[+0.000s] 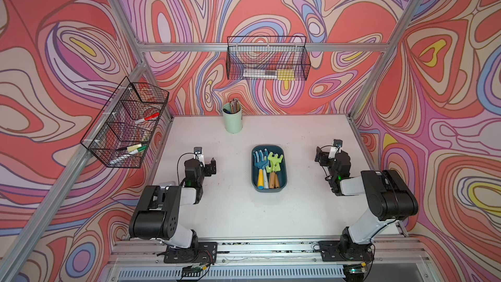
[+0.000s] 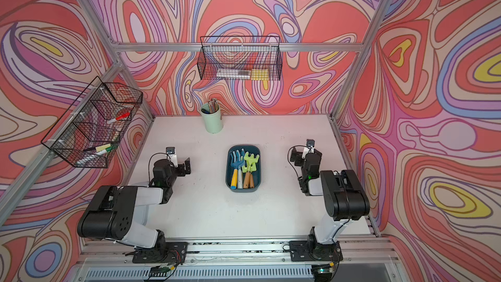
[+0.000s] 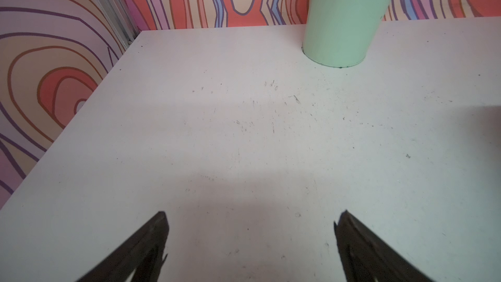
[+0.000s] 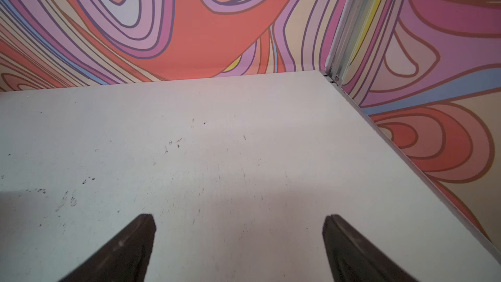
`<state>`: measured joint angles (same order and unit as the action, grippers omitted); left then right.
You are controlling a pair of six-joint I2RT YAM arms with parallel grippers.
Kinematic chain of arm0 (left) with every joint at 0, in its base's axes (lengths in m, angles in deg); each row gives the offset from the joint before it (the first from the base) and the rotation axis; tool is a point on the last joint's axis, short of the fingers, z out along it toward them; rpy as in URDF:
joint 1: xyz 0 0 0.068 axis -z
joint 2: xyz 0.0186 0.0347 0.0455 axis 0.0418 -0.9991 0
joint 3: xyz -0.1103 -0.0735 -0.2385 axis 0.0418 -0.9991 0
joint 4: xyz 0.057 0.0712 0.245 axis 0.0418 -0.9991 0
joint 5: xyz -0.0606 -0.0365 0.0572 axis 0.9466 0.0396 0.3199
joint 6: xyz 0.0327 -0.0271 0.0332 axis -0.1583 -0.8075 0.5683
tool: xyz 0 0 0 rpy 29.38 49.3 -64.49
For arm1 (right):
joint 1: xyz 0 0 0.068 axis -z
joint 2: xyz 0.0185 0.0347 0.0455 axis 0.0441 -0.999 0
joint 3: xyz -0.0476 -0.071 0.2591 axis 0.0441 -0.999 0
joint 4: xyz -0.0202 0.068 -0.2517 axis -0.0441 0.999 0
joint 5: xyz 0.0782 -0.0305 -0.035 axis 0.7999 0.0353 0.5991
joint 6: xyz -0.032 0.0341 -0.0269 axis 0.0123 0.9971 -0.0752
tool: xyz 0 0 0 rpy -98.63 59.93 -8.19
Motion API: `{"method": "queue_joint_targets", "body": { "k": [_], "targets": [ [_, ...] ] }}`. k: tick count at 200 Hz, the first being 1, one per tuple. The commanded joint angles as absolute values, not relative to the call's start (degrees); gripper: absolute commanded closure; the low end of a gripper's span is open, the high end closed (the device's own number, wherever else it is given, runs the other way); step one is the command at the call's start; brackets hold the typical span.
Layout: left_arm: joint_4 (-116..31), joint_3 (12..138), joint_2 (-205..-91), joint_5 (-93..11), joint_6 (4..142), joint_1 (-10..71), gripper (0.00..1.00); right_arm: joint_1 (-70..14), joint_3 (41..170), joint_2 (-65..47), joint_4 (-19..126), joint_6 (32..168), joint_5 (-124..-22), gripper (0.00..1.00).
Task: Take the hand rake out of the storage box
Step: Pick up the rake from the storage box.
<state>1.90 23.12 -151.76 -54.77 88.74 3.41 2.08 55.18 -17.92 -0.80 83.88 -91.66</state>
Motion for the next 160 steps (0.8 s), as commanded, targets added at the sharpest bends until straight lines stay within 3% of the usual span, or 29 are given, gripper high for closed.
{"method": "queue_joint_targets", "body": {
  "k": [1, 160],
  "targets": [
    [3.68, 24.05, -152.56, -54.37, 89.39, 2.94, 0.01, 2.02, 55.62, -18.45, -0.31, 84.36, -90.41, 0.02],
    [-2.41, 26.62, -150.81, -53.12, 89.29, 2.41, 0.01, 2.09, 56.34, -17.62, 1.49, 84.68, -91.15, 0.02]
  ]
}}
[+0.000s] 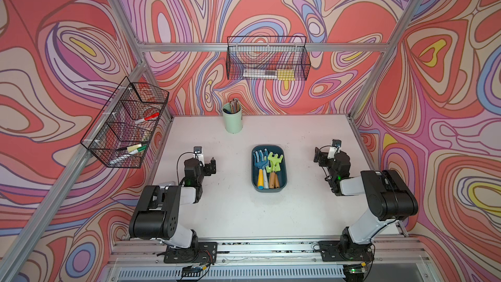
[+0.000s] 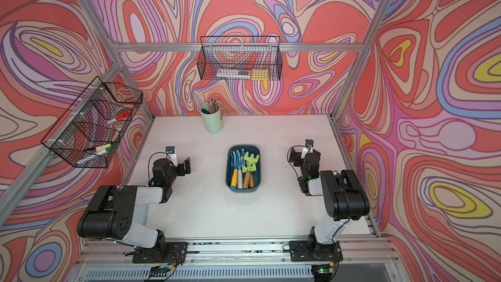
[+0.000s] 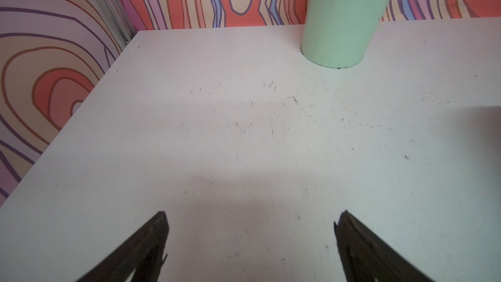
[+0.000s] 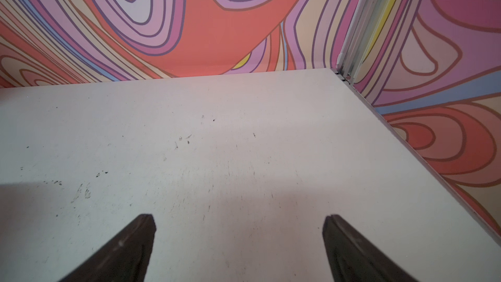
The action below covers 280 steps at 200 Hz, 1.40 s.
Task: Take the hand rake out of the storage box
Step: Pick up the rake from the storage box.
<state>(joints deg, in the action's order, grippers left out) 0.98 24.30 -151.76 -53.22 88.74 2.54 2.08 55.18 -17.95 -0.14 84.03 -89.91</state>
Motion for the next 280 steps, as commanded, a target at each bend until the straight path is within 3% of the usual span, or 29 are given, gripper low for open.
{"method": "queue_joint_targets", "body": {
  "k": [1, 33, 63, 95, 128, 145, 180, 218, 280],
  "targets": [
    [-2.97, 26.88, -150.68, -53.48, 89.29, 2.53, 0.01, 2.09, 56.42, -17.46, 1.79, 84.74, -91.62, 0.02],
    [-22.45, 37.37, -144.69, -65.44, 92.46, 9.24, 0.01, 1.68, 70.37, -10.25, 29.36, 84.81, -94.87, 0.04],
    [-49.85, 52.76, -143.7, -68.64, 81.61, 13.22, 0.01, 1.06, 84.43, -8.81, 47.79, 91.0, -91.92, 0.02],
    [-73.21, 66.5, -145.5, -68.17, 71.62, 20.62, 0.01, -4.12, 91.56, -7.07, 58.17, 95.49, -92.76, 0.02],
    [-92.0, 76.31, -147.69, -70.74, 65.34, 34.89, 0.01, -7.74, 94.37, -6.83, 68.58, 101.57, -93.85, 0.02],
    [-98.68, 80.73, -149.14, -65.47, 61.86, 38.17, 0.01, -9.34, 92.38, -5.55, 70.15, 103.64, -92.86, 0.02],
    [-103.11, 85.08, -151.5, -60.14, 53.19, 43.61, 0.06, -11.62, 93.17, -4.11, 76.63, 105.49, -93.59, 0.02],
    [-101.82, 88.62, -158.9, -60.33, 48.41, 50.02, 0.24, -12.75, 91.22, 0.12, 78.34, 107.9, -92.79, 0.03],
    [-106.41, 98.79, -173.93, -64.25, 45.64, 51.48, 0.34, -14.15, 89.54, 2.6, 78.67, 108.27, -90.76, 0.03]
  ]
}}
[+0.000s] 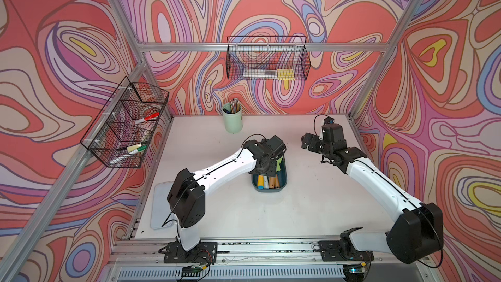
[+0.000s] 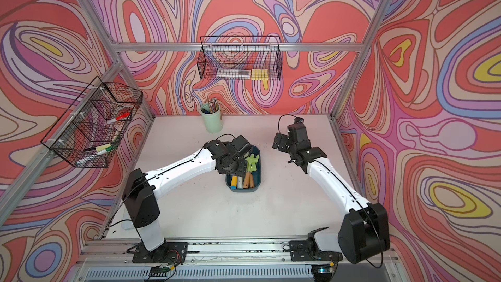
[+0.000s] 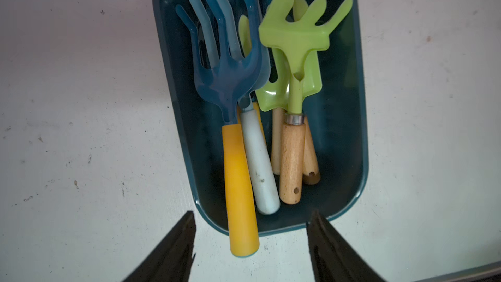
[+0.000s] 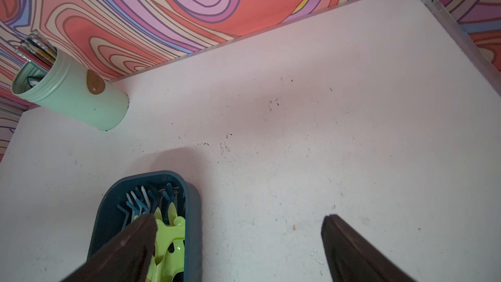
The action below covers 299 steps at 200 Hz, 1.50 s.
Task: Take the hand rake out of the storage box
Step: Pick up the rake from the storage box.
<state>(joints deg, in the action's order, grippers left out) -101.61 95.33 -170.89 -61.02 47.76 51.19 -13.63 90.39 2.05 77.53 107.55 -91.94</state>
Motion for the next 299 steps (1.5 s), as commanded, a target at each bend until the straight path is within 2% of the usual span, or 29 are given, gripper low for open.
{"method": "queue_joint_targets", "body": {
  "k": [1, 44, 77, 123, 195, 214, 287, 299],
  "targets": [
    [-106.56, 98.87, -174.06, -64.45, 45.58, 51.46, 0.34, -14.16, 89.54, 2.62, 78.65, 108.26, -90.76, 0.03],
    [-107.26, 102.29, -178.88, -65.48, 45.88, 51.51, 0.39, -14.36, 87.79, 3.79, 76.97, 108.05, -91.89, 0.03],
    [-105.25, 100.16, -179.45, -65.72, 45.04, 51.36, 0.42, -14.4, 86.93, 3.91, 77.12, 108.01, -92.64, 0.03],
    [-104.29, 99.54, -180.29, -64.51, 46.21, 50.6, 0.56, -14.35, 86.16, 4.92, 77.95, 108.13, -92.95, 0.03],
    [-99.73, 94.99, -180.48, -60.18, 47.11, 48.45, 0.58, -14.35, 85.19, 5.48, 78.89, 108.35, -93.49, 0.03],
    [-99.25, 95.06, -181.11, -59.22, 46.85, 48.36, 0.66, -14.35, 85.32, 5.12, 78.88, 108.44, -93.49, 0.03],
    [-99.5, 96.21, -182.23, -58.06, 46.23, 48.19, 0.78, -14.39, 85.63, 5.63, 80.5, 107.39, -94.77, 0.03],
    [-99.63, 96.4, -181.8, -58.24, 46.23, 48.19, 0.88, -14.35, 85.59, 5.94, 80.72, 107.3, -94.94, 0.03]
  ]
}}
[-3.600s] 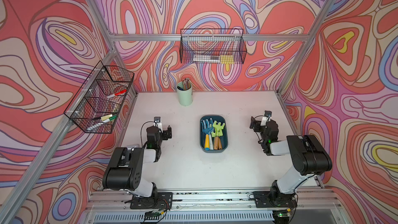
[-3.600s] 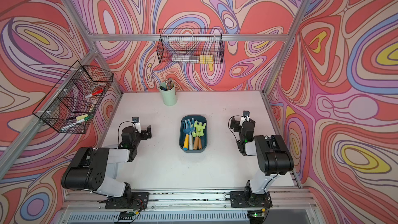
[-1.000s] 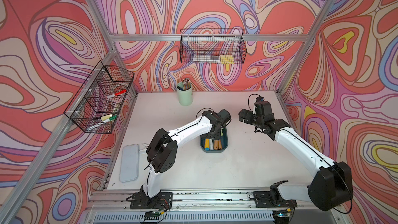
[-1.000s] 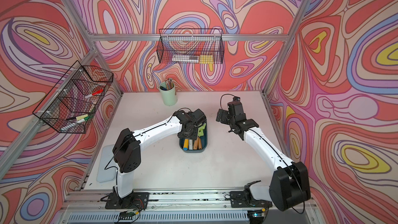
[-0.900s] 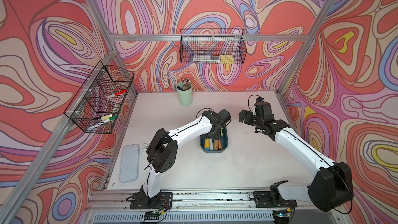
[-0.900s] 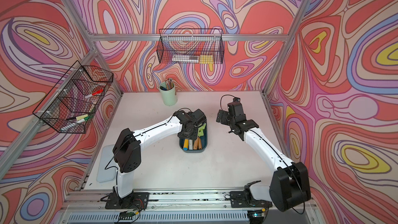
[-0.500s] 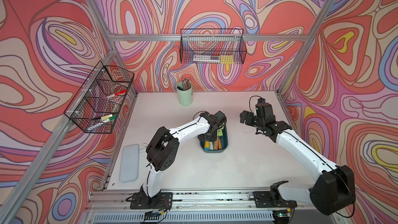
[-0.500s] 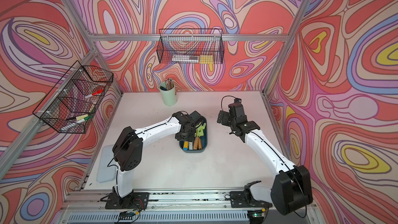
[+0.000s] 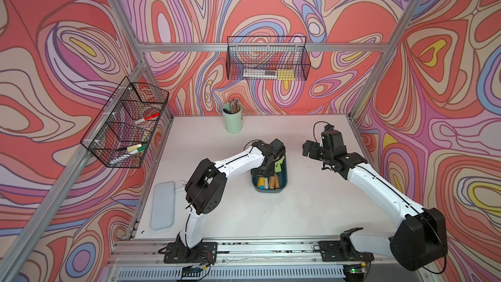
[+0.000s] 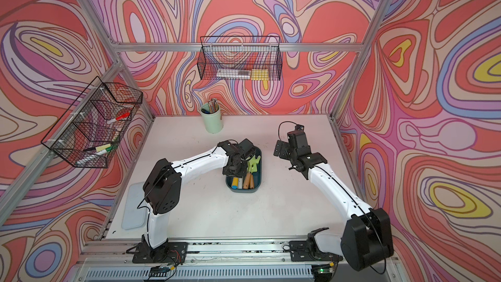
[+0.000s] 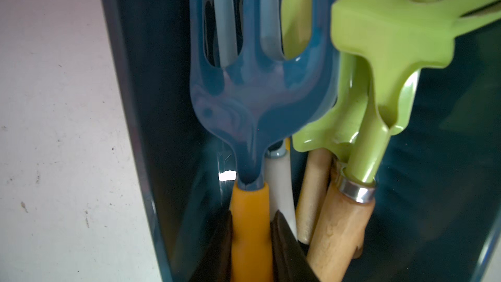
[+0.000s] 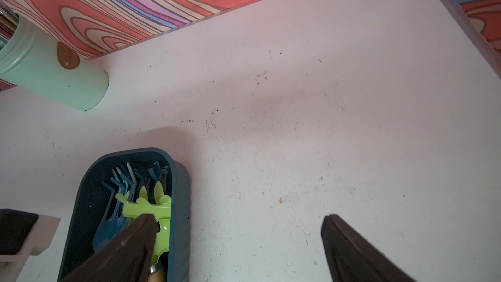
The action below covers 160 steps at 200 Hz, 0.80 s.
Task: Take the hand rake out of the storage box
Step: Pick up the rake from the storage box.
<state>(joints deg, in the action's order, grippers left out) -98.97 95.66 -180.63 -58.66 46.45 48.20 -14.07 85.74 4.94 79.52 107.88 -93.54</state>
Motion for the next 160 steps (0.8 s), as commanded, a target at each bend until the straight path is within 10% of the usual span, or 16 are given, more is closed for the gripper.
{"method": "queue_joint_targets", "body": {
  "k": [1, 160],
  "targets": [
    [-99.65, 96.39, -181.77, -58.33, 46.23, 48.19, 0.88, -14.35, 85.59, 5.96, 80.73, 107.3, -94.92, 0.03],
    [-107.67, 105.91, -171.81, -67.55, 48.58, 47.77, 0.97, -14.39, 85.85, 3.09, 79.77, 107.03, -93.94, 0.03]
  ]
}}
